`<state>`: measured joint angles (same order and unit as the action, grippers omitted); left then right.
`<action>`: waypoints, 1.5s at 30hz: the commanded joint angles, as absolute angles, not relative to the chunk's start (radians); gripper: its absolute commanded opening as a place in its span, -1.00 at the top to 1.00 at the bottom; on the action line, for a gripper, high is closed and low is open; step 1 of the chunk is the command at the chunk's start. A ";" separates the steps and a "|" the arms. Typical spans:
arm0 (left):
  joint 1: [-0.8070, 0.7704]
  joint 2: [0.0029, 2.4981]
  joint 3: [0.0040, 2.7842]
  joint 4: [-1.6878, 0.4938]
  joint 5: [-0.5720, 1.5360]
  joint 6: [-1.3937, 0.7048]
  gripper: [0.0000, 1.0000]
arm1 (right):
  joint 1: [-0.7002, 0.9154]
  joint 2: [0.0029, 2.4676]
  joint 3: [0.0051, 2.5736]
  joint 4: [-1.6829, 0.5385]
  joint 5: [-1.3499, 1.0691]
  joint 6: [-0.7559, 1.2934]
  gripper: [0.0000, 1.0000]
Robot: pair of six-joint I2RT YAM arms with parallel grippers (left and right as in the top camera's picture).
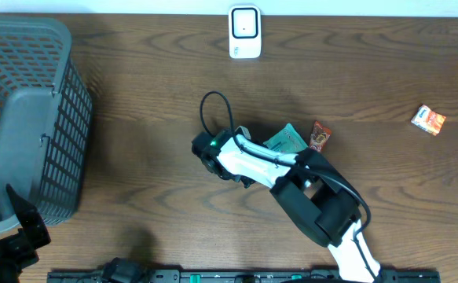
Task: Scan the item barcode
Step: 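Move the right gripper back over the green tissue pack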
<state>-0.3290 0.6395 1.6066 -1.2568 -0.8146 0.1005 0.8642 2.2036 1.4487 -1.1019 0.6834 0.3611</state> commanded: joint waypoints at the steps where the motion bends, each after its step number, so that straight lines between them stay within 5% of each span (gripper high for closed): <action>1: -0.325 0.640 1.607 -1.257 -0.820 0.088 -0.96 | 0.849 2.239 1.431 -1.092 0.633 0.361 0.99; 7: -0.325 0.640 1.607 -1.257 -0.820 0.088 -0.96 | 0.855 2.193 1.557 -1.212 0.509 0.359 0.98; 14: -0.325 0.640 1.607 -1.257 -0.820 0.088 -0.96 | 0.804 2.067 1.812 -1.356 -0.096 0.129 0.98; 18: -0.325 0.640 1.607 -1.257 -0.820 0.088 -0.96 | 0.743 2.020 1.848 -1.405 -0.171 0.125 0.98; 19: -0.325 0.640 1.607 -1.257 -0.820 0.088 -0.96 | 0.726 2.019 1.848 -1.424 -0.112 0.157 0.90; 23: -0.325 0.640 1.607 -1.257 -0.820 0.088 -0.96 | 0.688 2.026 1.833 -1.448 0.080 0.247 -0.64; 24: -0.325 0.640 1.607 -1.257 -0.820 0.088 -0.96 | 0.676 2.027 1.832 -1.448 0.093 0.286 -0.78; 29: -0.325 0.640 1.607 -1.257 -0.820 0.088 -0.96 | 0.530 2.027 1.831 -1.424 -0.126 0.272 -0.89; 34: -0.325 0.640 1.607 -1.257 -0.820 0.088 -0.96 | 0.327 2.045 1.831 -1.374 -0.449 -0.049 -0.99; 45: -0.325 0.640 1.607 -1.257 -0.820 0.088 -0.96 | 0.174 2.229 1.831 -1.369 -0.499 -0.182 -0.98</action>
<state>-0.3290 0.6395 1.6066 -1.2564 -0.8146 0.1005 0.1726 2.1937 1.8366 -1.3682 -0.4500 -0.1093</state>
